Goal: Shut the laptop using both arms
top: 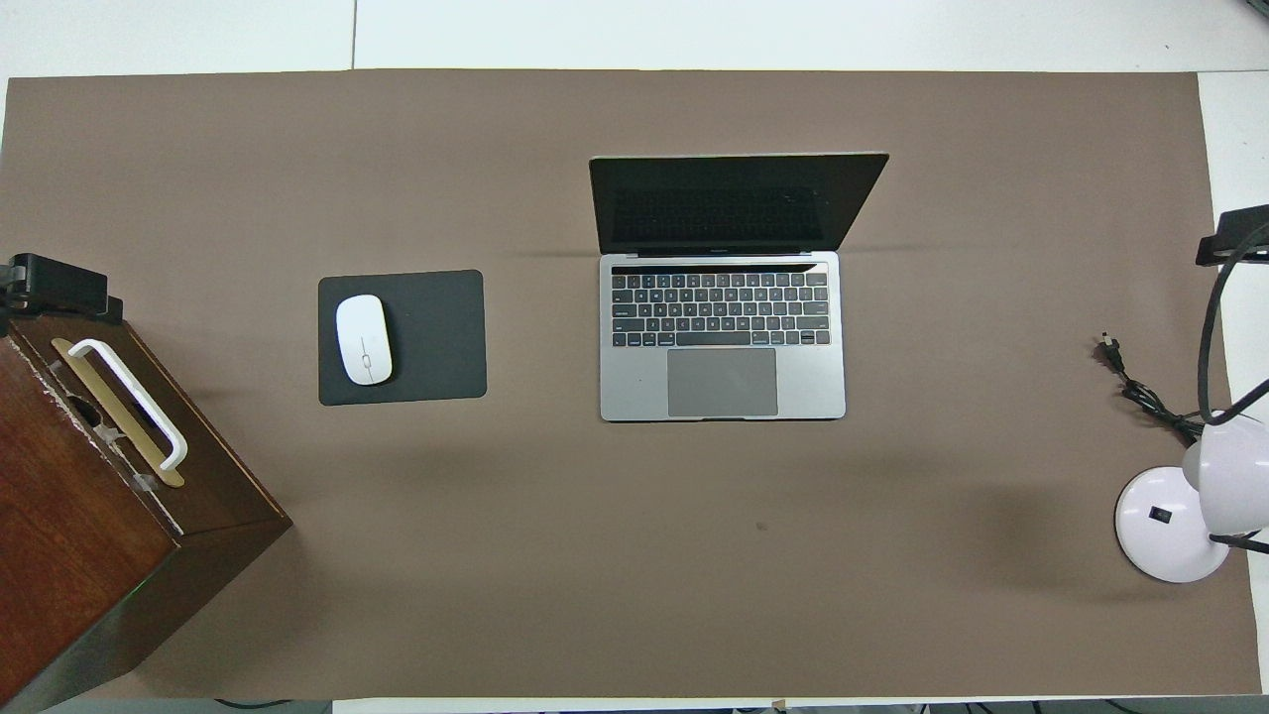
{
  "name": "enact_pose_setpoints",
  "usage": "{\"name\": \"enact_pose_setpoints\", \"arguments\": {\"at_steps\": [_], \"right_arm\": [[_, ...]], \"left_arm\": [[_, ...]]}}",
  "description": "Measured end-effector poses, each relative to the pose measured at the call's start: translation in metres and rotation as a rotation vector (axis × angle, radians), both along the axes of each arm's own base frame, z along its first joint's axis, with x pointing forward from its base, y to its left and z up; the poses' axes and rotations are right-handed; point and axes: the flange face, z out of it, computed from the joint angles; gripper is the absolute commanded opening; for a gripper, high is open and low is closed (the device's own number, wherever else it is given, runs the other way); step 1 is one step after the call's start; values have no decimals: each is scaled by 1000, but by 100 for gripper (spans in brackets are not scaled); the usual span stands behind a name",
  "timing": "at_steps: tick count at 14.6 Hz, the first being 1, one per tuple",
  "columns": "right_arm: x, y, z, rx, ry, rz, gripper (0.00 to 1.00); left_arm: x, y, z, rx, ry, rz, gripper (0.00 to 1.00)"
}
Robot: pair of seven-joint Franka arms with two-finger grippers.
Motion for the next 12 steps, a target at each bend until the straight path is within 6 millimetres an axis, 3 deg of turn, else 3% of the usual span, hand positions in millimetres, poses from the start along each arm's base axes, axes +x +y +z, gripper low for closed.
{"name": "enact_pose_setpoints", "arguments": {"at_steps": [12], "right_arm": [[-1,-6,-8,2,18,-11,100]], "left_arm": [[0,0,0,0,0,0,100]]}}
